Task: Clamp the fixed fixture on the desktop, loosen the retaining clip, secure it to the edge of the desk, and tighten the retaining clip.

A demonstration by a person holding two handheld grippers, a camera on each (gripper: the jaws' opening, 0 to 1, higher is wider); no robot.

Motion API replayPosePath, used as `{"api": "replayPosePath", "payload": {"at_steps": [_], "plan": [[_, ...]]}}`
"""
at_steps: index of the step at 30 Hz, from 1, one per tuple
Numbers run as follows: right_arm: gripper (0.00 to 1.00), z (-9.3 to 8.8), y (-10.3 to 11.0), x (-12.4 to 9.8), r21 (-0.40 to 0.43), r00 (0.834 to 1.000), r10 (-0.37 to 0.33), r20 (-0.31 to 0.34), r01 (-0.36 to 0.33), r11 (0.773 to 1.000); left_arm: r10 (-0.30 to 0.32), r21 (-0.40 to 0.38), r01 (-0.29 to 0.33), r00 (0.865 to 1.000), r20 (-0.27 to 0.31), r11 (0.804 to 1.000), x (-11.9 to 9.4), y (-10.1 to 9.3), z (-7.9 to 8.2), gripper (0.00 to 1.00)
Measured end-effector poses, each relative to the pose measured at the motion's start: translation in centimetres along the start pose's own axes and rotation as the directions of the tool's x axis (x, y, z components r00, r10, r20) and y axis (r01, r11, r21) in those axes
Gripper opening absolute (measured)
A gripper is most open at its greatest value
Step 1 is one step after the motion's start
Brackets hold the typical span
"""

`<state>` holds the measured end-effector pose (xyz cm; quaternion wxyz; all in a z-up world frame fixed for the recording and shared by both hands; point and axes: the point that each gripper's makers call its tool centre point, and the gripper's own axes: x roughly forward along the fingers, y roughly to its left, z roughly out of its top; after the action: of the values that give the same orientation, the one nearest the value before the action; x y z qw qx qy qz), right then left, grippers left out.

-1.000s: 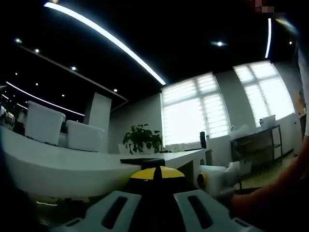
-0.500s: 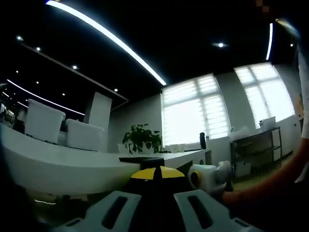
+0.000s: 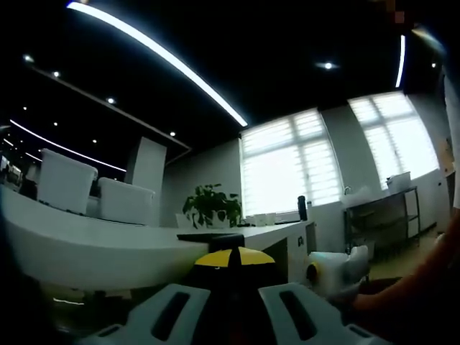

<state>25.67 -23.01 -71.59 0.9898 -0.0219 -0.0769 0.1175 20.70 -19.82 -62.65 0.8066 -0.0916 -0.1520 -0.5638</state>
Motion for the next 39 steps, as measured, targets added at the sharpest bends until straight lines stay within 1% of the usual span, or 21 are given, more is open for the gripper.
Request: {"api": "replayPosePath", "payload": {"at_steps": [1, 2, 3, 4, 6, 7, 9, 12, 15, 16, 17, 19, 21, 23, 27, 28, 29, 32, 36, 39], "plan": [[0.47, 0.1, 0.0, -0.6, 0.015, 0.999, -0.042, 0.001, 0.042, 0.999, 0.001, 0.002, -0.001, 1.0, -0.001, 1.0, 0.0, 0.0, 0.0, 0.03], [0.47, 0.2, -0.5, -1.2, 0.012, 0.997, -0.079, 0.0, 0.079, 0.997, 0.001, 0.004, -0.001, 1.0, -0.002, 1.0, 0.0, 0.0, 0.0, 0.03], [0.47, 0.3, -0.3, -1.6, 0.013, 0.995, -0.099, 0.003, 0.099, 0.995, 0.001, 0.003, -0.001, 1.0, -0.002, 1.0, 0.0, 0.0, 0.0, 0.03], [0.46, 0.4, -0.3, -2.0, 0.005, 0.99, -0.14, 0.006, 0.14, 0.99, 0.001, 0.003, -0.001, 1.0, -0.002, 1.0, 0.0, 0.0, 0.0, 0.03], [0.46, 0.4, 0.2, -2.6, -0.012, 0.984, -0.178, -0.01, 0.178, 0.984, 0.003, 0.005, -0.003, 1.0, -0.003, 1.0, 0.0, 0.0, 0.0, 0.03], [0.46, 0.5, 0.7, -2.7, -0.008, 0.984, -0.18, -0.008, 0.18, 0.984, 0.005, 0.004, -0.005, 1.0, -0.003, 1.0, 0.0, 0.0, 0.0, 0.03], [0.46, 0.5, 0.8, -3.3, 0.003, 0.976, -0.216, -0.011, 0.217, 0.976, 0.005, 0.005, -0.005, 1.0, -0.003, 1.0, 0.0, 0.0, 0.0, 0.03], [0.45, 1.0, 1.3, -4.6, 0.022, 0.965, -0.262, 0.014, 0.262, 0.965, 0.006, 0.007, -0.006, 1.0, -0.004, 1.0, 0.0, 0.0, 0.0, 0.03], [0.45, 1.3, 1.6, -5.2, -0.017, 0.957, -0.289, 0.012, 0.29, 0.957, 0.007, 0.006, -0.007, 1.0, -0.003, 1.0, 0.0, 0.1, 0.1, 0.03], [0.45, 1.2, 1.3, -5.1, -0.025, 0.954, -0.299, 0.01, 0.299, 0.954, 0.007, 0.006, -0.007, 1.0, -0.003, 1.0, 0.1, 0.1, 0.0, 0.03], [0.45, 1.2, 0.8, -5.2, -0.037, 0.945, -0.328, 0.003, 0.328, 0.944, 0.008, 0.007, -0.007, 1.0, -0.004, 1.0, 0.1, 0.1, 0.0, 0.03], [0.45, 1.1, 0.6, -5.7, -0.027, 0.933, -0.36, -0.005, 0.36, 0.933, 0.008, 0.008, -0.008, 1.0, -0.004, 1.0, 0.1, 0.1, 0.0, 0.03], [0.45, 1.1, 0.6, -6.0, -0.034, 0.925, -0.38, -0.009, 0.379, 0.925, 0.007, 0.007, -0.007, 1.0, -0.004, 1.0, 0.1, 0.1, 0.0, 0.03], [0.44, 0.7, 0.3, -5.7, -0.046, 0.921, -0.388, -0.026, 0.387, 0.921, 0.007, 0.008, -0.007, 1.0, -0.004, 1.0, 0.1, 0.1, 0.1, 0.03], [0.42, 0.6, 0.4, -5.0, -0.045, 0.919, -0.392, -0.035, 0.391, 0.919, 0.005, 0.009, -0.005, 1.0, -0.001, 1.0, 0.2, 0.1, 0.2, 0.03], [0.42, 0.5, 0.2, -4.2, -0.053, 0.919, -0.391, -0.04, 0.389, 0.92, 0.005, 0.008, -0.005, 1.0, 0.0, 1.0, 0.2, 0.1, 0.2, 0.03], [0.41, 0.5, 0.1, -3.9, -0.059, 0.919, -0.392, -0.041, 0.39, 0.919, 0.004, 0.007, -0.004, 1.0, 0.001, 1.0, 0.2, 0.0, 0.2, 0.03], [0.4, 0.9, -0.2, -3.0, -0.076, 0.918, -0.396, -0.03, 0.393, 0.916, -0.001, 0.004, 0.001, 1.0, 0.003, 1.0, 0.2, 0.0, 0.2, 0.03], [0.37, 0.8, -0.7, -1.8, -0.061, 0.916, -0.4, -0.03, 0.397, 0.916, -0.001, 0.009, 0.001, 1.0, 0.003, 1.0, 0.2, 0.0, 0.2, 0.03], [0.35, 1.0, -1.3, -0.5, -0.063, 0.913, -0.408, -0.018, 0.406, 0.912, -0.001, 0.01, 0.001, 1.0, 0.003, 1.0, 0.2, 0.0, 0.2, 0.03]]}}
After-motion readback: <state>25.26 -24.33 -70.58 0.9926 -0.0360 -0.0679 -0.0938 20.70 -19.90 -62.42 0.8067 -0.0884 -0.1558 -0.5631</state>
